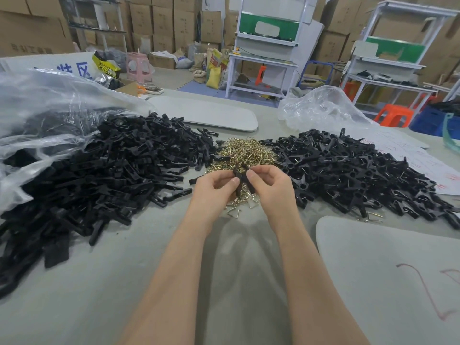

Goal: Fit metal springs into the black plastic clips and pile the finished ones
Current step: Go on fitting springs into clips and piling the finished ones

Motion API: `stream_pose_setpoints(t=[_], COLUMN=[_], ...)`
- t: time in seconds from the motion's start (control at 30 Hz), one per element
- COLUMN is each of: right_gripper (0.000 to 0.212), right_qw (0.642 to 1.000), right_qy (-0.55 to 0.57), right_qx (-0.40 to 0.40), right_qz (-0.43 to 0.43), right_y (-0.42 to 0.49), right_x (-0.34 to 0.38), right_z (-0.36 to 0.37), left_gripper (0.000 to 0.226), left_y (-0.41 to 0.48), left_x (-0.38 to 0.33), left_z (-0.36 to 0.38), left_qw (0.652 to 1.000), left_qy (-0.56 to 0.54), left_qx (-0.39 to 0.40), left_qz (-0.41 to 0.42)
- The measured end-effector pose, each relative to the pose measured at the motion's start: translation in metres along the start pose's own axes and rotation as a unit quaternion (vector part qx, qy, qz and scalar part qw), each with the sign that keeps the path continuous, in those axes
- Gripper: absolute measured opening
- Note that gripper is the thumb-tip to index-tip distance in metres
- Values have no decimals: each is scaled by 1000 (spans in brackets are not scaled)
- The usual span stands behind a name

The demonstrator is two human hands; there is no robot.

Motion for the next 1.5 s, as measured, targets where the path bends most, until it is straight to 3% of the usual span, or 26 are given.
stream_pose_setpoints(t=[0.8,1.0,1.5], right_gripper=[10,14,14], right_qw=[1000,998,999], right_qy=[-15,5,-1], right_qx=[-2,55,32], right_qz=[-10,36,32], right_y=[-1,-1,-1], right_x=[5,1,-3], right_z=[0,0,5], left_gripper=[16,12,14], left_y=[-4,-3,-1], left_x=[-5,-4,-2], left_z=[1,2,1], left_qw=[1000,999,998], left_qy=[-6,2,-9], left_qx=[27,-8,-35], left_qz=[-11,-34,-51])
Point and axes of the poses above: each hand's wrist, its own y-axis towards the middle knuckle, its own z-axis out of the palm, x = y × z, the point moved 1 cm from there along y, towards the middle knuckle, and after that the axes turned 6 degrees about -z, right-handed, at the moved point
